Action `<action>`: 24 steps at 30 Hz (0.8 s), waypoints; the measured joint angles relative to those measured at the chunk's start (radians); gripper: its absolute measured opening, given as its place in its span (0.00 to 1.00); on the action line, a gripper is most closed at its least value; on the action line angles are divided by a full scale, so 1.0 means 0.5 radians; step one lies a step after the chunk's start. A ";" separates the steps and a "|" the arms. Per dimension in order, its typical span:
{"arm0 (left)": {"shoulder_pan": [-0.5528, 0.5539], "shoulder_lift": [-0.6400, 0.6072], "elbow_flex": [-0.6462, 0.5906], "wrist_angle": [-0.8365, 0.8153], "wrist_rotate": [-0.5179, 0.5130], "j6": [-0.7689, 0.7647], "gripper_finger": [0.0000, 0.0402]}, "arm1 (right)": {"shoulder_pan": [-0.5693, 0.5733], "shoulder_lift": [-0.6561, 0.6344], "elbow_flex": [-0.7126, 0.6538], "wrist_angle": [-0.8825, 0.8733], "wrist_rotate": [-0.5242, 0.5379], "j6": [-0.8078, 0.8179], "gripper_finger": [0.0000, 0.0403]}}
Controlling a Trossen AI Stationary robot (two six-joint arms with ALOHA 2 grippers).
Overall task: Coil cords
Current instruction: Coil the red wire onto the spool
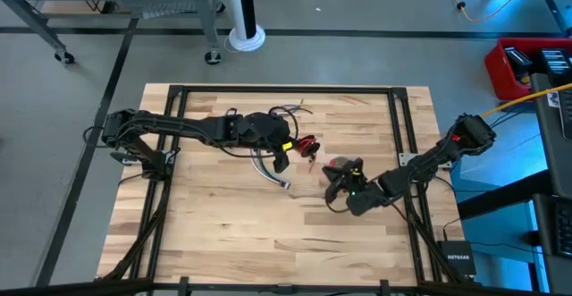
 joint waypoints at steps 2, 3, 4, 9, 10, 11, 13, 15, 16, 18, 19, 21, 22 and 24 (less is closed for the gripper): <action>0.009 0.000 0.000 0.000 0.000 0.001 0.00 | -0.001 0.000 0.000 0.012 -0.185 0.007 0.12; 0.013 0.000 0.000 -0.001 0.000 0.001 0.00 | -0.001 0.000 0.000 0.009 -0.267 -0.003 0.12; 0.018 0.000 0.000 0.000 0.000 0.009 0.00 | -0.001 0.000 0.000 0.006 -0.345 -0.007 0.12; 0.026 -0.001 0.000 0.005 0.000 0.058 0.00 | -0.001 0.000 0.000 0.009 -0.493 -0.003 0.12; 0.026 -0.001 0.000 0.011 0.000 0.064 0.00 | -0.001 0.000 0.000 0.010 -0.492 -0.001 0.12; 0.025 -0.001 0.000 0.013 0.000 0.068 0.00 | -0.001 0.000 0.000 0.010 -0.490 -0.001 0.12; 0.025 -0.001 0.000 0.011 0.000 0.070 0.00 | -0.002 0.000 0.000 0.011 -0.478 0.019 0.12; 0.024 -0.001 0.000 0.010 0.000 0.073 0.00 | -0.017 0.000 0.000 0.011 -0.484 0.054 0.12; 0.024 -0.001 0.000 0.011 0.001 0.073 0.00 | -0.026 0.000 0.000 0.011 -0.509 0.067 0.12; 0.024 -0.001 0.000 0.010 0.001 0.074 0.00 | -0.057 0.000 0.000 0.011 -0.600 0.084 0.12; 0.024 -0.002 0.000 0.009 0.000 0.074 0.00 | -0.075 0.000 0.000 0.011 -0.643 0.084 0.12; 0.024 -0.002 0.000 0.001 0.000 0.074 0.00 | -0.110 0.000 0.000 0.012 -0.716 0.098 0.12; 0.024 -0.002 0.000 -0.004 0.000 0.073 0.00 | -0.129 0.000 0.000 0.010 -0.753 0.101 0.12; 0.024 -0.002 0.000 -0.004 0.000 0.069 0.00 | -0.160 0.000 0.000 0.007 -0.816 0.099 0.12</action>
